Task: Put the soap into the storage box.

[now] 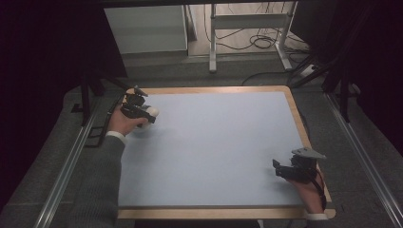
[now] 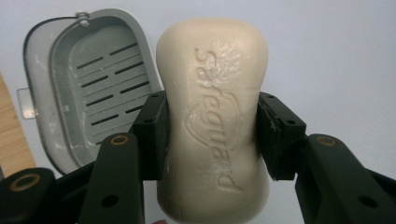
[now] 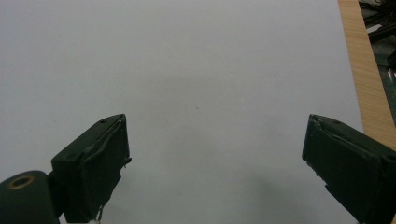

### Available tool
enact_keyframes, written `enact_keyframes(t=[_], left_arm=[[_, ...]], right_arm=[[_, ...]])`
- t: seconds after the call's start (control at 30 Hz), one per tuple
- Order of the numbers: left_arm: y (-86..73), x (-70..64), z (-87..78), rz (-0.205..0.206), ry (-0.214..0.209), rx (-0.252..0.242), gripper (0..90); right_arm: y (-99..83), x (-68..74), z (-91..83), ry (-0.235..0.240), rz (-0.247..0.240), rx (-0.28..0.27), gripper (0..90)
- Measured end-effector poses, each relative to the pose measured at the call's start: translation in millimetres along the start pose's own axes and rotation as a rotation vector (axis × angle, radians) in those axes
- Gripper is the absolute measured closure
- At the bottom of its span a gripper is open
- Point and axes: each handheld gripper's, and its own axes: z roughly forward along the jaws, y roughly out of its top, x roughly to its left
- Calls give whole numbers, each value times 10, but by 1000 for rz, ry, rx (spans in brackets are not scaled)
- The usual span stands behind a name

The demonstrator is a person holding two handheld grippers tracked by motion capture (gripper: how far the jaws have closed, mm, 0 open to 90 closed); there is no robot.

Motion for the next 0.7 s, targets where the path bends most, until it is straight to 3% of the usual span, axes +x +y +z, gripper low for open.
enact_keyframes(t=[0.17,0.47,0.7], left_arm=[[31,61,1,-14,1,2,496],[32,300,86,-78,39,16,496],[43,427,192,-102,72,38,496]], right_arm=[[-1,-3,2,0,-1,1,72],[-1,-6,0,-2,-1,2,72],[-2,-11,0,-6,-1,4,72]])
